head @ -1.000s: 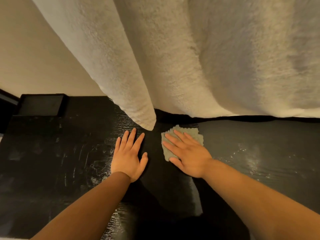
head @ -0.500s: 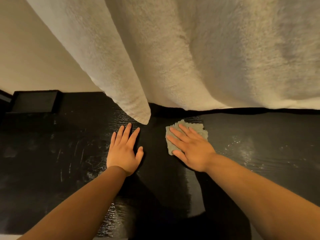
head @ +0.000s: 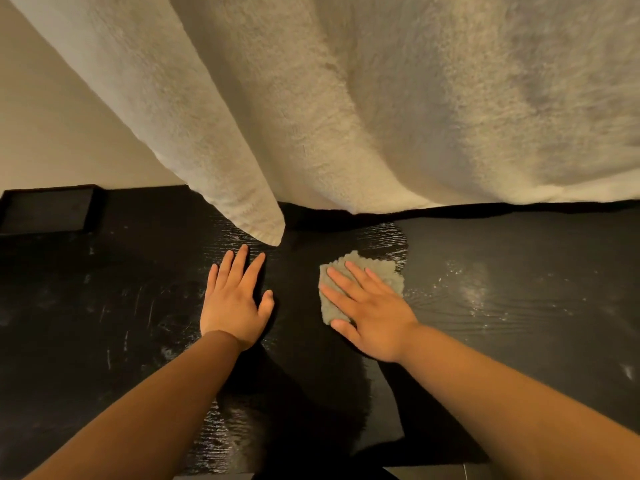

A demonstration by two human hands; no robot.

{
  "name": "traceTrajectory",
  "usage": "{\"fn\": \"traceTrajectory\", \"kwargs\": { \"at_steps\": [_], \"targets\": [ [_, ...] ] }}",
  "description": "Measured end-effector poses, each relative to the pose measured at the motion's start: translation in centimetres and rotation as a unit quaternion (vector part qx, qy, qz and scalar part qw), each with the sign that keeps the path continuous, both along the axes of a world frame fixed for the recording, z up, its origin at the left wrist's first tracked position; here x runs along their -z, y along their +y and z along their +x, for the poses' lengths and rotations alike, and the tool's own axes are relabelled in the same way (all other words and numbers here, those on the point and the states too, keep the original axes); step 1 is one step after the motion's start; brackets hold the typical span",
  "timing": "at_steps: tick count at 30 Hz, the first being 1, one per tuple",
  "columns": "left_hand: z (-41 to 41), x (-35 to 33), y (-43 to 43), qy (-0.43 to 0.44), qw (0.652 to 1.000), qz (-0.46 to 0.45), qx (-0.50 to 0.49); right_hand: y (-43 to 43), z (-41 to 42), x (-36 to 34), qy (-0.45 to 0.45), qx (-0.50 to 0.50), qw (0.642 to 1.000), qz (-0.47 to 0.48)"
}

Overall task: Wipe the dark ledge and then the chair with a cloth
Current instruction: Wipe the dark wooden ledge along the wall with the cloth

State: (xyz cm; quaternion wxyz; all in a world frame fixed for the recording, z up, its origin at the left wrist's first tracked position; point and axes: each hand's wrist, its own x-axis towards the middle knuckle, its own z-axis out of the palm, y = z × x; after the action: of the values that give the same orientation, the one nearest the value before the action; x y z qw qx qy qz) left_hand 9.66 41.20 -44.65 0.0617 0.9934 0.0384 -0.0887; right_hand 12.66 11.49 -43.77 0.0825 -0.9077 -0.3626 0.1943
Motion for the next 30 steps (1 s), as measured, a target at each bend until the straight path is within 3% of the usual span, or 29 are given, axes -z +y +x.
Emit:
{"fn": "traceTrajectory", "kwargs": {
  "at_steps": [2, 5, 8, 16, 23, 30],
  "targets": [
    [0.1, -0.1, -0.1, -0.001, 1.000, -0.002, -0.001, -1.0, 2.1, 0.4, -0.015, 0.020, 1.000, -0.008],
    [0.1, -0.3, -0.2, 0.002, 1.000, 0.001, 0.000, -1.6, 5.5, 0.2, -0.027, 0.155, 0.987, -0.028],
    [0.1, -0.3, -0.2, 0.004, 1.000, 0.000, 0.002, -0.4, 4.8, 0.0, -0.019, 0.207, 0.978, -0.036],
    [0.2, -0.1, -0.1, -0.004, 1.000, -0.006, 0.005, -0.9, -2.4, -0.2, 0.014, 0.017, 1.000, -0.016],
    [0.2, 0.2, -0.1, -0.009, 1.000, -0.006, 0.003, -1.2, -0.1, 0.6, -0.028, 0.193, 0.980, -0.048],
    [-0.1, 0.4, 0.2, -0.014, 1.000, -0.007, 0.011, 0.6, -9.2, -0.4, 0.003, 0.083, 0.996, -0.021]
  ]
}}
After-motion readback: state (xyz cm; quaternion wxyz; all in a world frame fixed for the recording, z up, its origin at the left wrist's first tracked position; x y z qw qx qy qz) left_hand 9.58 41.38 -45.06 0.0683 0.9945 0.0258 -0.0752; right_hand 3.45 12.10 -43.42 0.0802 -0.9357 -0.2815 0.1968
